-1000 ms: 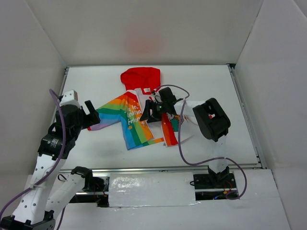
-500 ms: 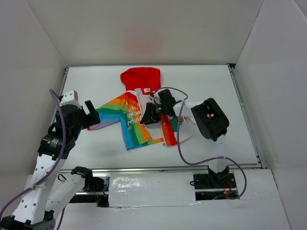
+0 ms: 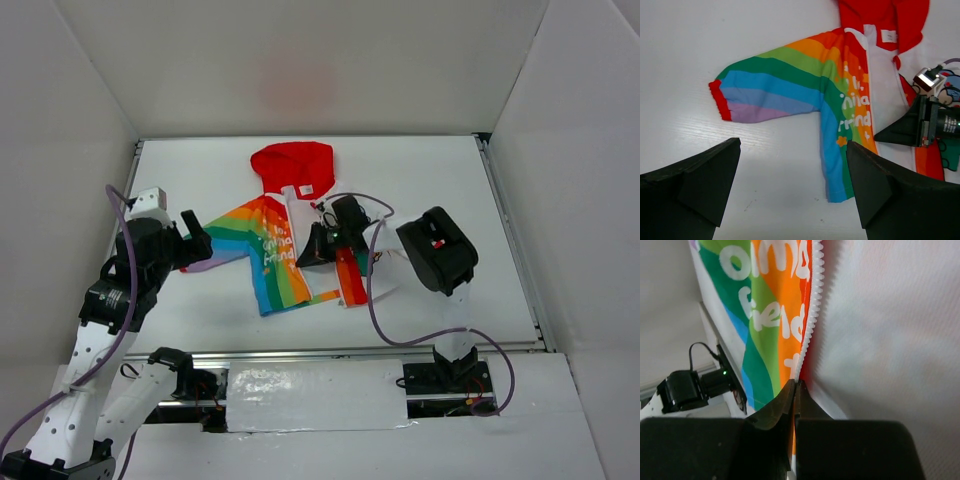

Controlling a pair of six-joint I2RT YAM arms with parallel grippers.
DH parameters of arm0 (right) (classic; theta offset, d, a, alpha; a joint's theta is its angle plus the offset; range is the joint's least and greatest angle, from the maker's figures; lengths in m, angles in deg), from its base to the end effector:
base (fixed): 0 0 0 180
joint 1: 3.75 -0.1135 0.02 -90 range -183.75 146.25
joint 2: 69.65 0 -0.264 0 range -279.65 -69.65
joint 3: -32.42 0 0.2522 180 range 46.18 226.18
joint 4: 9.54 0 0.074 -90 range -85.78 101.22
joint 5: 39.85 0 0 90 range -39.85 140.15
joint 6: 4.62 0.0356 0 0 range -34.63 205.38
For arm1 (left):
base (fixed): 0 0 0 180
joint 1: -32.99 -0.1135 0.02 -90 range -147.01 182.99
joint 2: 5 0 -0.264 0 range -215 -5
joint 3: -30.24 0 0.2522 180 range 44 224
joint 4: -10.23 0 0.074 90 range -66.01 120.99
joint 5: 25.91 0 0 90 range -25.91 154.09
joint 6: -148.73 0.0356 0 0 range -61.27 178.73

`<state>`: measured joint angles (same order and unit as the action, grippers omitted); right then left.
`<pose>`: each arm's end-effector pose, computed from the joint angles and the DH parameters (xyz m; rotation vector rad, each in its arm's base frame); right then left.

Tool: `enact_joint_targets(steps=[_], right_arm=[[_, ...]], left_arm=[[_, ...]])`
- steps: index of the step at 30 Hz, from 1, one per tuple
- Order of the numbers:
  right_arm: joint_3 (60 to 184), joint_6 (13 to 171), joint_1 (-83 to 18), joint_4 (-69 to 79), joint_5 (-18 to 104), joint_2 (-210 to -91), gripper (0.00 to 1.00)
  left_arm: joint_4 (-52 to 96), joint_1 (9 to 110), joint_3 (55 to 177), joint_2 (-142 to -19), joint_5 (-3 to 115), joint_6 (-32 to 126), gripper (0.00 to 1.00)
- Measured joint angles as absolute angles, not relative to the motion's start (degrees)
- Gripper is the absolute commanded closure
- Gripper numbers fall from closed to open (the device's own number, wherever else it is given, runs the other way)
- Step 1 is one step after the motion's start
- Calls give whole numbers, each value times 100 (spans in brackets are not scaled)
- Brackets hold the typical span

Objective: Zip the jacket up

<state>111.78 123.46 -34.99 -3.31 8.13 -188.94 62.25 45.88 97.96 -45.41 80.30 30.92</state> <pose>0.3400 0.2341 0.1094 -0.2426 2.5829 1.3966 0.1400 -0.0218 0.3551 -0.4362 1.9397 -0.1767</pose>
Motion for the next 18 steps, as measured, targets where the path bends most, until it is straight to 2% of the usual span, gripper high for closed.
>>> enact_joint_targets(steps=[5, 9, 18], right_arm=[[10238, 13111, -3508, -1341, 615, -18271, 100], [9666, 13762, -3584, -2285, 551, -17637, 100], [9532, 14772, -3917, -3522, 652, -17219, 100]], left_arm=[[5884, 4588, 9520, -4514, 6887, 3146, 0], [5324, 4634, 8849, -4420, 5617, 2808, 3], [3689, 5215, 7512, -4396, 3969, 1728, 14]])
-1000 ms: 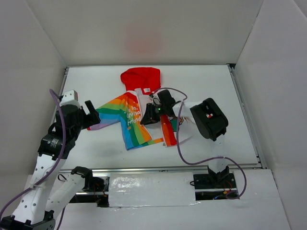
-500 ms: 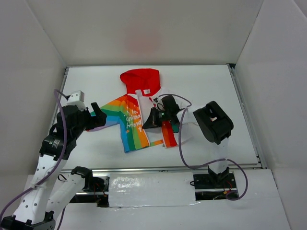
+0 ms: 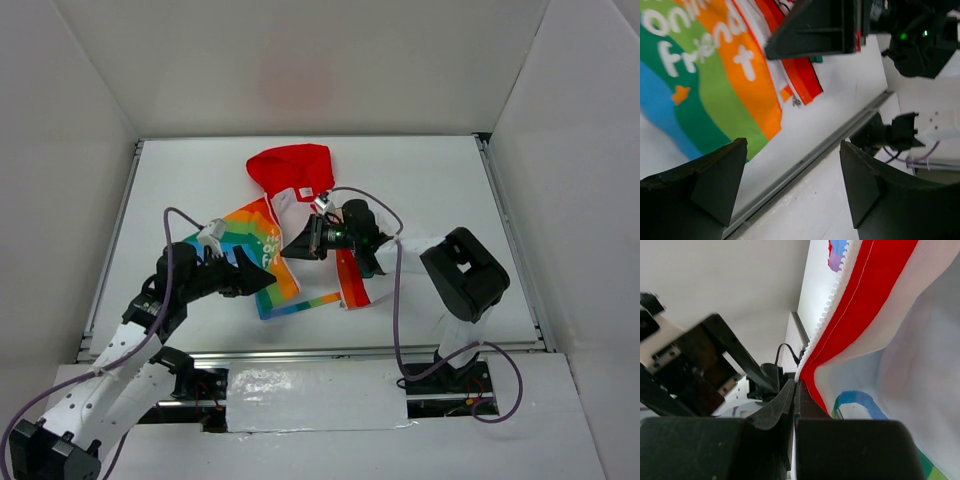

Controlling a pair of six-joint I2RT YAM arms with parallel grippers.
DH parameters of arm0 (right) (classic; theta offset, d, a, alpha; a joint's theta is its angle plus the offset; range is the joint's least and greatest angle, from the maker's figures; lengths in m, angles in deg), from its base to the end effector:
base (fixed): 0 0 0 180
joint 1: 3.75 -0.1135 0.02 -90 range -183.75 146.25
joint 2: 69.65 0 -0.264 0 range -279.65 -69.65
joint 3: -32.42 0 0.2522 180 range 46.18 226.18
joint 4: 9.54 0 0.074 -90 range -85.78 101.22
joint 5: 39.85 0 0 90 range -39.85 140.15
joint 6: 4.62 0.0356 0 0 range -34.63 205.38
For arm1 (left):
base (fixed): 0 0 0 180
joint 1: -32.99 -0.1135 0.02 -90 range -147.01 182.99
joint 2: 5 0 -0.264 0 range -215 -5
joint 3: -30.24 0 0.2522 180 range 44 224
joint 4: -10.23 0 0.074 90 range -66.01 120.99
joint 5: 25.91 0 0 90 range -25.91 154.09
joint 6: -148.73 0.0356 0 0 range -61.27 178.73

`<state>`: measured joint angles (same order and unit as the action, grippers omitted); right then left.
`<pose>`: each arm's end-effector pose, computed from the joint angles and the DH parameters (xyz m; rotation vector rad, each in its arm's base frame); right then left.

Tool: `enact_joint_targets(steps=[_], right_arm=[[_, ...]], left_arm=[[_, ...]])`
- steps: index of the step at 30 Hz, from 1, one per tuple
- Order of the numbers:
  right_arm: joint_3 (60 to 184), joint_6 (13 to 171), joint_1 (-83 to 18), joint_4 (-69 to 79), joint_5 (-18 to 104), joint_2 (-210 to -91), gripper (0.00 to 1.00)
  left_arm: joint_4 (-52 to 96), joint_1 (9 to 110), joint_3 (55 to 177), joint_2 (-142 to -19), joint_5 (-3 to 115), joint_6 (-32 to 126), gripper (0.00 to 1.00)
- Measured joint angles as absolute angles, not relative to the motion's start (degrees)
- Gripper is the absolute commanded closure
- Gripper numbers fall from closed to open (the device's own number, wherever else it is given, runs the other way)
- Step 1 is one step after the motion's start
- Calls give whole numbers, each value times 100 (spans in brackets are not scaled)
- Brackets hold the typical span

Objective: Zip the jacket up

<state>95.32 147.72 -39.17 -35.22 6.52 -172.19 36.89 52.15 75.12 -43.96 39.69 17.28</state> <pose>0.2859 0.2335 0.1862 -0.1500 2.1898 1.7852 0.1511 -0.0681 0.2678 -0.0956 2.0628 -1.0930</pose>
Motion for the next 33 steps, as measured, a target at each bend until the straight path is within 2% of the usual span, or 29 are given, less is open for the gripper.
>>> enact_joint_targets(steps=[3, 9, 11, 12, 14, 15, 18, 22, 27, 33], right_arm=[[9530, 14943, -4017, -3520, 866, -17219, 100], [9469, 15212, -4216, -3430, 1251, -17219, 100], [9469, 15157, -4323, -3301, 1360, -17219, 91], [9469, 15133, -4373, -3257, 1393, -17219, 83], [9440, 15089, -4443, -3323, 1384, -17248, 78], [9392, 15076, -4459, -3489, 1325, -17307, 72], [9213, 15083, -4476, -3998, 1172, -17643, 61], [8907, 15067, -4474, -4383, 1017, -18258, 55], [8682, 14969, -4474, -4505, 901, -18518, 42], [8623, 14794, -4478, -4575, 916, -18487, 41]], left_arm=[[3257, 5445, 7153, -4357, 3775, 1463, 21], [2999, 5591, 6900, -4263, 3899, 1352, 25], [3003, 5620, 6821, -4248, 4043, 1352, 26], [3036, 5626, 6771, -4219, 4111, 1350, 26], [3206, 5633, 6703, -4106, 4238, 1354, 25], [3305, 5637, 6703, -4034, 4295, 1356, 25], [3661, 5641, 6777, -3719, 4507, 1393, 24], [4179, 5648, 7147, -3470, 4782, 1527, 23], [4548, 5650, 7579, -3339, 5005, 1671, 22], [4824, 5650, 7638, -3290, 5103, 1693, 20]])
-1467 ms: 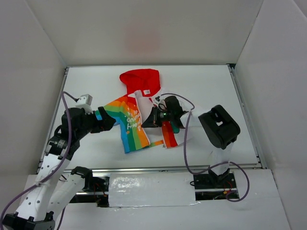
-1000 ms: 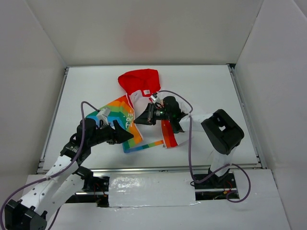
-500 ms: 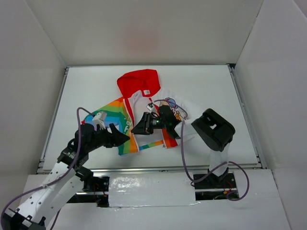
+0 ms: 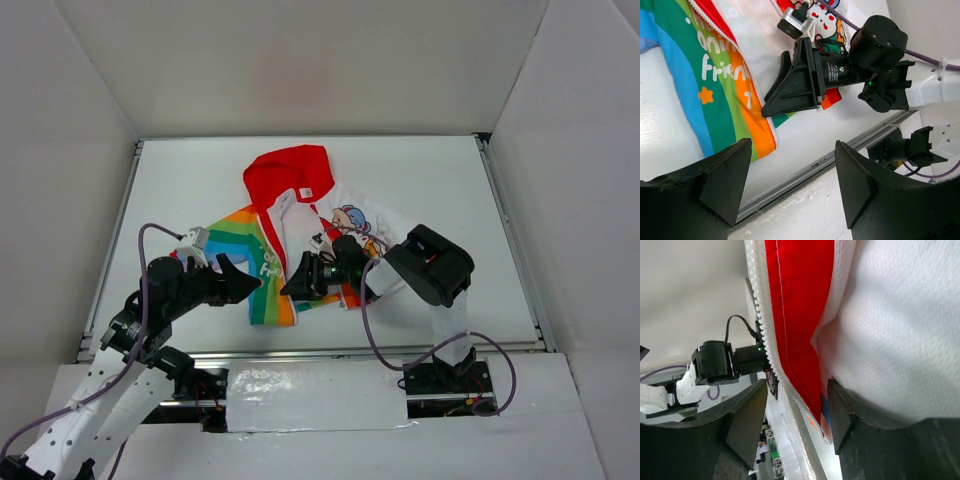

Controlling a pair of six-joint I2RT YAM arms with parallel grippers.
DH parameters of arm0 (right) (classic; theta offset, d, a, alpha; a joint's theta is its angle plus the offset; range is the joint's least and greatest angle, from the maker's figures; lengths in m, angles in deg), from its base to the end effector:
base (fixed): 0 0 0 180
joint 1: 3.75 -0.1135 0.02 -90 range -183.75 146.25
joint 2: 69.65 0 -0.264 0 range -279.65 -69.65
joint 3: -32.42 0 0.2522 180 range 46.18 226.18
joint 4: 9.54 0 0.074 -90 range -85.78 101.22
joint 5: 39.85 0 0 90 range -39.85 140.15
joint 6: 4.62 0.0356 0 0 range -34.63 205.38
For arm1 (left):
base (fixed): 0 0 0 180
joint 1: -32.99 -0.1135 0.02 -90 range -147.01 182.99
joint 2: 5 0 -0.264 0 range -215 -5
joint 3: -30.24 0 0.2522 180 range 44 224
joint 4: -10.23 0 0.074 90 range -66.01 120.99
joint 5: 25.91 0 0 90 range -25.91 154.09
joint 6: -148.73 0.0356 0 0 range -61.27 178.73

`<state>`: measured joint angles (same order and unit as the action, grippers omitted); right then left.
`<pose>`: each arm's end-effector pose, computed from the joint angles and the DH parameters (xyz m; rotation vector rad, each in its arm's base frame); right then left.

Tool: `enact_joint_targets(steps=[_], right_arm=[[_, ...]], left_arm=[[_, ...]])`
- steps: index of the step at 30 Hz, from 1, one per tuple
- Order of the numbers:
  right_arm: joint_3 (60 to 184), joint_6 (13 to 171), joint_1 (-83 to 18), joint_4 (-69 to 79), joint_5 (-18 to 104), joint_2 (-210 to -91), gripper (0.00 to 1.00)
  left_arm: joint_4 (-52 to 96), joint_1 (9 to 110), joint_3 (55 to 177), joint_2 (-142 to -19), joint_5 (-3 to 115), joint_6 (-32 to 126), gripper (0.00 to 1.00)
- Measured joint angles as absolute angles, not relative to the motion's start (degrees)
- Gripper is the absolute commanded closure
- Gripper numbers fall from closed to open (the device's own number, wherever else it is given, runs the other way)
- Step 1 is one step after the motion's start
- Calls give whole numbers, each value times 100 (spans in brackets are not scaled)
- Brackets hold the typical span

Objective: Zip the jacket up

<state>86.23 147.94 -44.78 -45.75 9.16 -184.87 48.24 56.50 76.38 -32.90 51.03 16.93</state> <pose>0.2445 0.2437 0.0879 -0.1095 2.4314 1.7284 0.1146 -0.0586 0.2792 -0.1611 2.0270 -0.9644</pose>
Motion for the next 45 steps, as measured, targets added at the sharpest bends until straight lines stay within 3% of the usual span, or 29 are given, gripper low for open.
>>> enact_joint_targets(steps=[6, 9, 13, 16, 21, 27, 34, 45], right_arm=[[8330, 14728, -4653, -4617, 1036, -18279, 42], [8247, 14678, -4857, -4602, 1159, -18194, 48], [8238, 14610, -5016, -4495, 1277, -18194, 62], [8278, 14543, -5027, -4304, 1360, -18203, 83], [8503, 14440, -5027, -4016, 1447, -18238, 100], [8562, 14416, -5027, -3651, 1489, -18035, 100], [8732, 14414, -5016, -3312, 1449, -16874, 100], [9272, 14409, -4972, -3177, 1305, -16664, 100]], left_arm=[[4962, 5650, 7638, -3266, 5186, 1699, 20], [4983, 5650, 7638, -3251, 5204, 1702, 19], [4997, 5650, 7638, -3251, 5204, 1723, 19], [4997, 5650, 7638, -3260, 5191, 1793, 19], [4997, 5650, 7638, -3262, 5182, 1804, 19], [4981, 5650, 7636, -3284, 5121, 1806, 19], [4465, 5650, 7293, -3623, 4662, 1754, 22], [3692, 5657, 6797, -3815, 4026, 1459, 44]])
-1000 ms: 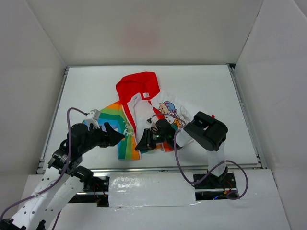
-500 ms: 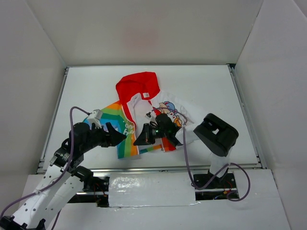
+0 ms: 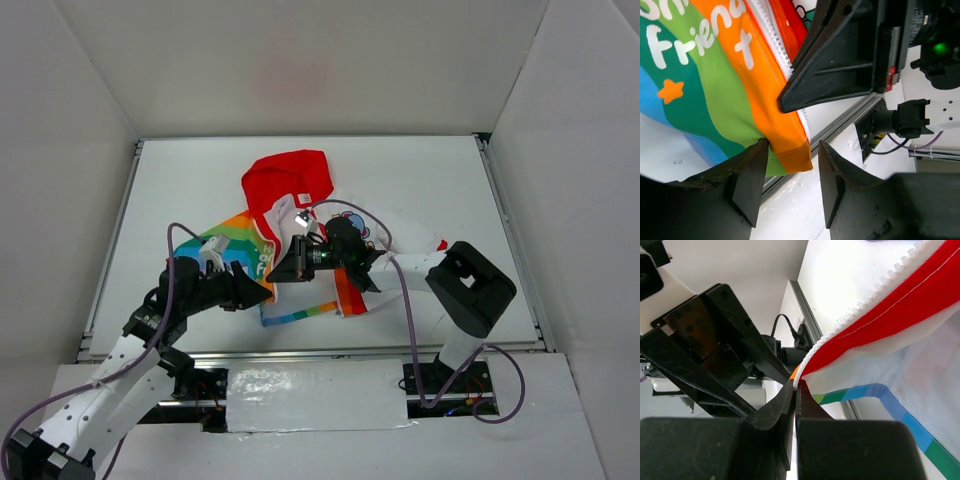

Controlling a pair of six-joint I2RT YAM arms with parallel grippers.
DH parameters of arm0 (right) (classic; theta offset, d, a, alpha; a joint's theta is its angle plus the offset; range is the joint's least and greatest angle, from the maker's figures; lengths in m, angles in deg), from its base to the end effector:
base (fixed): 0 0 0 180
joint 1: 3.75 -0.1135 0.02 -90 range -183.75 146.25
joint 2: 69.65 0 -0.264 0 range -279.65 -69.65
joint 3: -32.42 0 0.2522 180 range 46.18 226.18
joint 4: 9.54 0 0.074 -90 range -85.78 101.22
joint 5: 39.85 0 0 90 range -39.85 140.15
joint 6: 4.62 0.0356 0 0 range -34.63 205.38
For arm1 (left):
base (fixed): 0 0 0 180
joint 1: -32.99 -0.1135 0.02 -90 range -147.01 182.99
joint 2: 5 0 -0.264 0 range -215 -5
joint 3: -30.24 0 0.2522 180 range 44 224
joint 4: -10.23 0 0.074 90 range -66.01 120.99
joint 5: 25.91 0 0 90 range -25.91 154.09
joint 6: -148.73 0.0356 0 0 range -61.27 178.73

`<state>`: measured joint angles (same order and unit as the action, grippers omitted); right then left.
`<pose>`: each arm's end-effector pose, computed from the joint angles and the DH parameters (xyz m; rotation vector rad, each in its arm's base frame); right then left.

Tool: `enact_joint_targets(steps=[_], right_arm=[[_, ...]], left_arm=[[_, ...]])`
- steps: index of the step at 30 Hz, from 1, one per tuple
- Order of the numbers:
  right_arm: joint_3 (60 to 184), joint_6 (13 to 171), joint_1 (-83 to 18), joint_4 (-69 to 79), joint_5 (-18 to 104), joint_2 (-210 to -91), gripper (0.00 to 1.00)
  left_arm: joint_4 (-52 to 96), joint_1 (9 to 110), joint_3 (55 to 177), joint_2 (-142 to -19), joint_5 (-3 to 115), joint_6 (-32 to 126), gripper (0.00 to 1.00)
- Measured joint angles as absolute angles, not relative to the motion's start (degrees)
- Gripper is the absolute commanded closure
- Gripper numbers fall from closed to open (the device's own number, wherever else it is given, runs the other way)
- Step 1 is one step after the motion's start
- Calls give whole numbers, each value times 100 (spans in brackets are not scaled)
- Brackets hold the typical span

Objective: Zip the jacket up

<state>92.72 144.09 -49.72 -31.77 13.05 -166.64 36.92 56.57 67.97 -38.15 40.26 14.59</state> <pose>0.2303 0.2691 0.1993 -0.3165 2.1949 1.7565 0.1309 -0.0728 0.2379 -0.0811 2.1137 -1.1523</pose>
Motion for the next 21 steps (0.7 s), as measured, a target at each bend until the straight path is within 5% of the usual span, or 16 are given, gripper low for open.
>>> enact_joint_targets(steps=[16, 21], right_arm=[[9270, 14412, -4961, -2991, 1266, -16749, 100], [9270, 14335, -4964, -2755, 1355, -16749, 100]], left_arm=[[3163, 5657, 6419, -4158, 3906, 1330, 41], [3034, 5657, 6410, -4165, 3908, 1323, 50]])
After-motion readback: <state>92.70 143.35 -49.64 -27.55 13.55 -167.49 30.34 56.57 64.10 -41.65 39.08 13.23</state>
